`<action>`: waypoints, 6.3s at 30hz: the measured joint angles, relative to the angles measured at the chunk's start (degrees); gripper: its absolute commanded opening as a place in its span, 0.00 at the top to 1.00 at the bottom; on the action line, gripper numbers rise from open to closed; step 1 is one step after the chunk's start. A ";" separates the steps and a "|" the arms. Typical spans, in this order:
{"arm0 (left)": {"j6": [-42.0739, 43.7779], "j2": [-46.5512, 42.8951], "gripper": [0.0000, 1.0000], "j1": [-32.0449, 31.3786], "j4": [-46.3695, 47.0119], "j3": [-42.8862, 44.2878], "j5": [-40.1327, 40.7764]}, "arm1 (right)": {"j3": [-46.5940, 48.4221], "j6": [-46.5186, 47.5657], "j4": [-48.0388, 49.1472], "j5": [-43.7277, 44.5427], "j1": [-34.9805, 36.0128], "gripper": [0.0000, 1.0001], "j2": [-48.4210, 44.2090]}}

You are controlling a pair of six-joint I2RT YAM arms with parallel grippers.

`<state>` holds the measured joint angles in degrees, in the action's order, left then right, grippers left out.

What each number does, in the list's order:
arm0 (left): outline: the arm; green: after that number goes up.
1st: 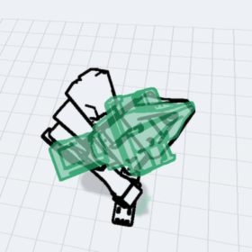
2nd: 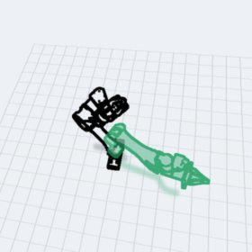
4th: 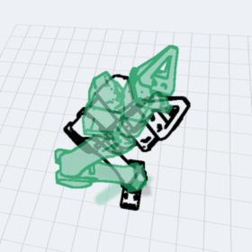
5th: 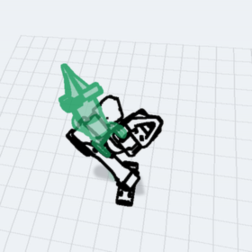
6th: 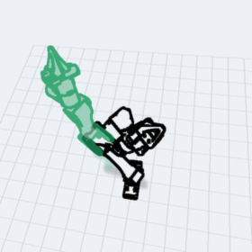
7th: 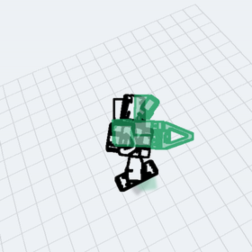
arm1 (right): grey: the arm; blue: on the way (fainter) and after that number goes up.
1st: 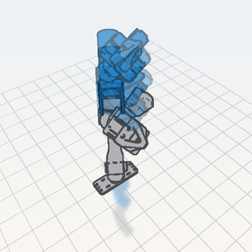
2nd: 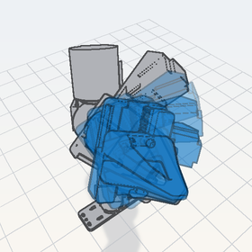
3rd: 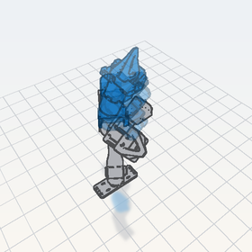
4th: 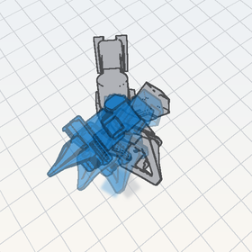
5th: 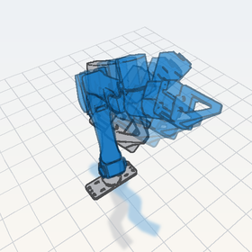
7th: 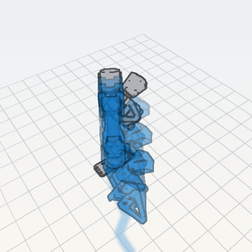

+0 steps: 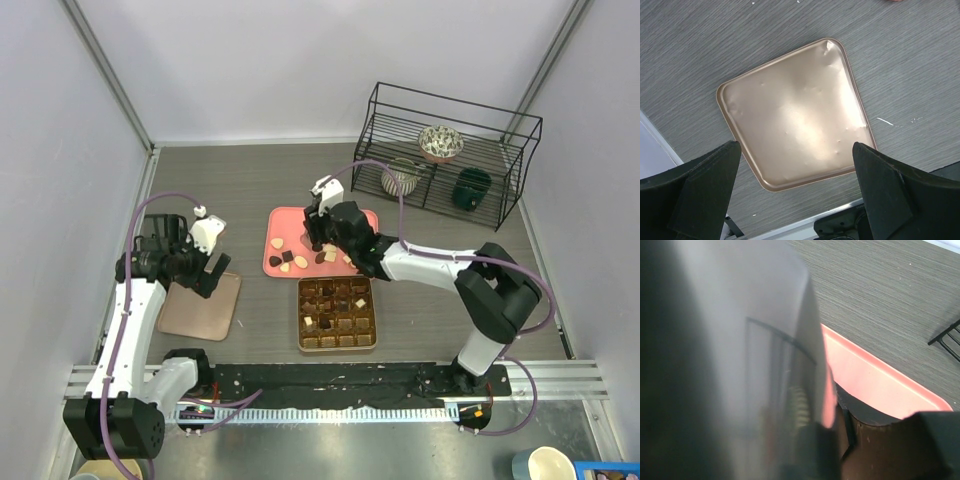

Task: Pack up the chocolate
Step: Pick up the fake chocolate from the plate, then place the fake chocolate in the packing box, then pick up the fake chocolate from the plate.

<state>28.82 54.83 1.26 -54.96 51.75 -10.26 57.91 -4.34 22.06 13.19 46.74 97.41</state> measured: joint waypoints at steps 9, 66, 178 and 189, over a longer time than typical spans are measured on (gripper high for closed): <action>0.17 -0.26 0.00 0.00 -0.20 0.00 0.00 | -2.86 -0.17 -0.74 0.42 0.00 0.49 -2.95; -1.49 1.05 0.00 0.00 0.24 -0.55 -0.74 | -14.12 -7.65 -32.30 14.88 22.36 0.72 -46.01; -0.68 -0.20 0.00 0.00 -0.22 -0.22 -1.33 | -10.45 -0.94 -0.22 5.01 -4.22 0.70 -9.79; -0.20 -0.20 0.00 0.00 -0.22 -0.22 -1.33 | -8.28 1.29 -5.51 5.16 -4.22 0.73 -13.84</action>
<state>28.62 54.63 1.26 -55.18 51.53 -11.60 49.63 -3.05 16.56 18.35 42.52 83.57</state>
